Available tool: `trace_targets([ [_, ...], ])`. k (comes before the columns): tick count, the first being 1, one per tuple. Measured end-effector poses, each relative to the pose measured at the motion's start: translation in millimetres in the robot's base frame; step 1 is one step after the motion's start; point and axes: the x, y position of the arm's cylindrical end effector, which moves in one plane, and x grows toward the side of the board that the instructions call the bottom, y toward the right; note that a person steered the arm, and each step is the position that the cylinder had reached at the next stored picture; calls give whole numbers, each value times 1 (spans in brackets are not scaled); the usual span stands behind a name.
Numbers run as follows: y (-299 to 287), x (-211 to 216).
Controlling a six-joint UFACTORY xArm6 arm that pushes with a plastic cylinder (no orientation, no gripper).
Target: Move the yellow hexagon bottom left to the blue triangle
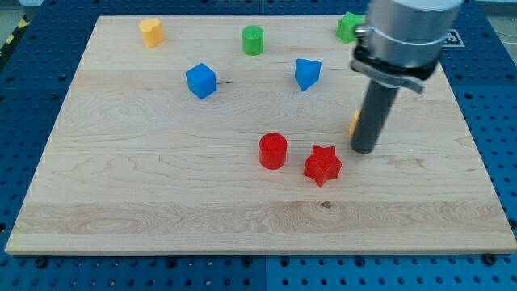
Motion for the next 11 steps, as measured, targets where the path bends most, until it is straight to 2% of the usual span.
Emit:
trace_targets([
  [3,43,-8],
  [5,-9,-50],
  [6,-27,-52],
  [8,-44,-29],
  [9,-66,-49],
  [11,-72,-64],
])
